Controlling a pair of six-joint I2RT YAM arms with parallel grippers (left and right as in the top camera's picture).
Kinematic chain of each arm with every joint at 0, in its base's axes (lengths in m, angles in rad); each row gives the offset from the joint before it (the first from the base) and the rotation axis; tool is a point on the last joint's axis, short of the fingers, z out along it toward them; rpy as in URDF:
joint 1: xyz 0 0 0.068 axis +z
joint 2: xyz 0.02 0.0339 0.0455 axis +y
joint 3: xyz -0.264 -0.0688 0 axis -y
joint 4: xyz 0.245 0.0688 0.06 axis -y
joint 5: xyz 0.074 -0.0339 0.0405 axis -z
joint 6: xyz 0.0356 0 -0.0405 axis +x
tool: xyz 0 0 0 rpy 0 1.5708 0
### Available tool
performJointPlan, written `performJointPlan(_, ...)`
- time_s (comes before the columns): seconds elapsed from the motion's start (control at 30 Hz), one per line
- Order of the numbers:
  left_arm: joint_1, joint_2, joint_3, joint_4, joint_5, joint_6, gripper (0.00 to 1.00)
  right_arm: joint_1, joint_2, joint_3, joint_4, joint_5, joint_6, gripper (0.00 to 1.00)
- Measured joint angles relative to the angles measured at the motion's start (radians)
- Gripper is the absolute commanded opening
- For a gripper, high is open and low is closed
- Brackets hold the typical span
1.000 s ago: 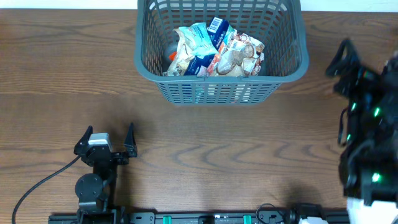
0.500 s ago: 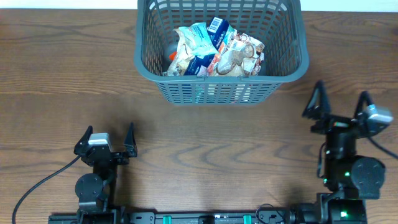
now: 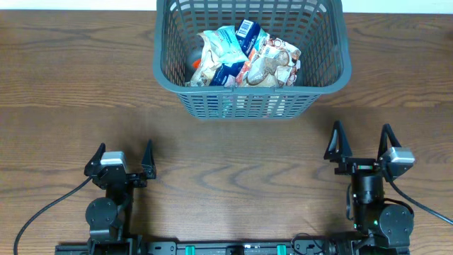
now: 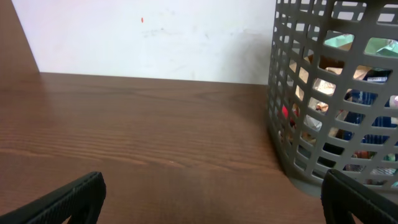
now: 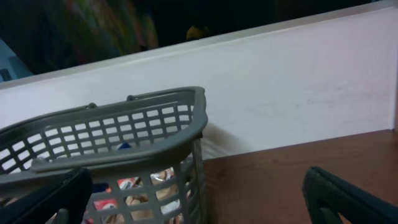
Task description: Pack container
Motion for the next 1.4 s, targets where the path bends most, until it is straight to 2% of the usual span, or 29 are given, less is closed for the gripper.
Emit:
performJointPlan(0.23,0.000,0.000,0.000,0.000,0.000,0.000,0.98,-0.002,-0.014,-0.040,-0.011,-0.001,0.000,0.99)
performJointPlan(0.63,0.000,0.000,0.000,0.000,0.000,0.000,0.99,-0.002,-0.136,-0.160,-0.015,-0.018,-0.001,0.99)
performJointPlan(1.2,0.000,0.000,0.000,0.000,0.000,0.000,0.99,-0.002,-0.161,-0.246,-0.019,-0.028,-0.003,0.99)
performJointPlan(1.4,0.000,0.000,0.000,0.000,0.000,0.000,0.99,-0.002,-0.164,-0.247,-0.135,-0.038,-0.018,0.99)
